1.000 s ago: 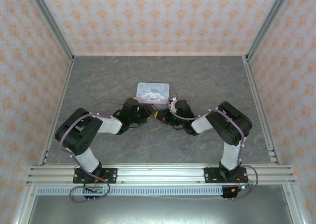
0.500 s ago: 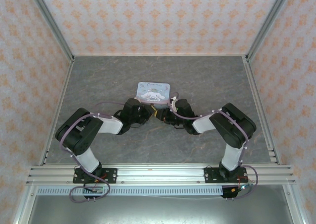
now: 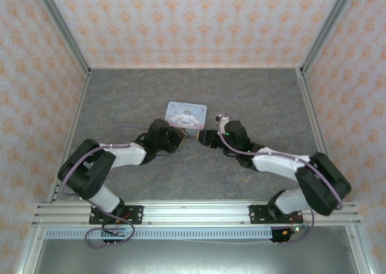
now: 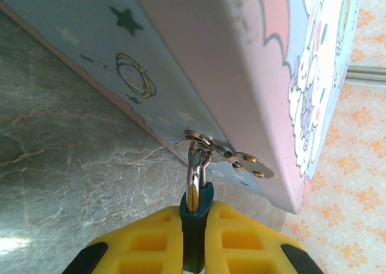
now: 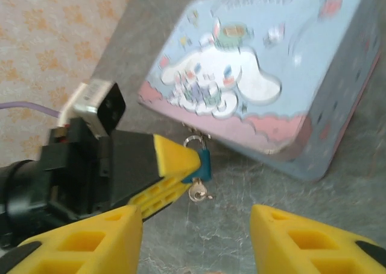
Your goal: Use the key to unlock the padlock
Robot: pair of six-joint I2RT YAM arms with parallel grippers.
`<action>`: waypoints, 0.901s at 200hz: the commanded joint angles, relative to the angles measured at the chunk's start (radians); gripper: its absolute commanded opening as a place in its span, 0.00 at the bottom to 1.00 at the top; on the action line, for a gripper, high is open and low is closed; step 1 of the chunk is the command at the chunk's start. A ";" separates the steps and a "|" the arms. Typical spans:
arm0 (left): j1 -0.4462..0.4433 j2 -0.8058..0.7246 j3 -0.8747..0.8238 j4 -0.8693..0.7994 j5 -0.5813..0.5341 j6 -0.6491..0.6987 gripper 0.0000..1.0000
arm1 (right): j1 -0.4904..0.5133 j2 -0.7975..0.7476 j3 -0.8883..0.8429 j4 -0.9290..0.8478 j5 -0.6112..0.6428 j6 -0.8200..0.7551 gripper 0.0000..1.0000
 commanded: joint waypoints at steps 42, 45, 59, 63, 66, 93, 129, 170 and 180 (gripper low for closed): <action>-0.020 -0.078 0.047 -0.082 -0.029 -0.031 0.00 | 0.009 -0.279 0.066 -0.251 0.141 -0.495 0.63; -0.020 -0.080 0.047 -0.083 -0.030 -0.032 0.00 | 0.009 -0.286 0.063 -0.249 0.129 -0.520 0.64; -0.022 -0.088 0.043 -0.084 -0.030 -0.038 0.00 | 0.010 -0.319 0.041 -0.218 0.082 -0.626 0.67; -0.023 -0.090 0.043 -0.083 -0.031 -0.041 0.00 | 0.009 -0.327 0.028 -0.204 0.066 -0.658 0.68; -0.023 -0.093 0.041 -0.082 -0.032 -0.042 0.00 | 0.009 -0.335 0.018 -0.188 0.054 -0.679 0.68; -0.028 -0.114 0.043 -0.100 -0.039 -0.049 0.00 | 0.011 -0.381 -0.029 -0.139 -0.019 -0.819 0.69; -0.034 -0.128 0.054 -0.119 -0.042 -0.068 0.00 | 0.075 -0.401 -0.027 -0.225 0.059 -1.035 0.69; -0.050 -0.127 0.076 -0.142 -0.046 -0.109 0.00 | 0.207 -0.342 -0.055 -0.232 0.300 -1.259 0.73; -0.053 -0.124 0.080 -0.148 -0.047 -0.123 0.00 | 0.234 -0.315 -0.063 -0.202 0.356 -1.281 0.73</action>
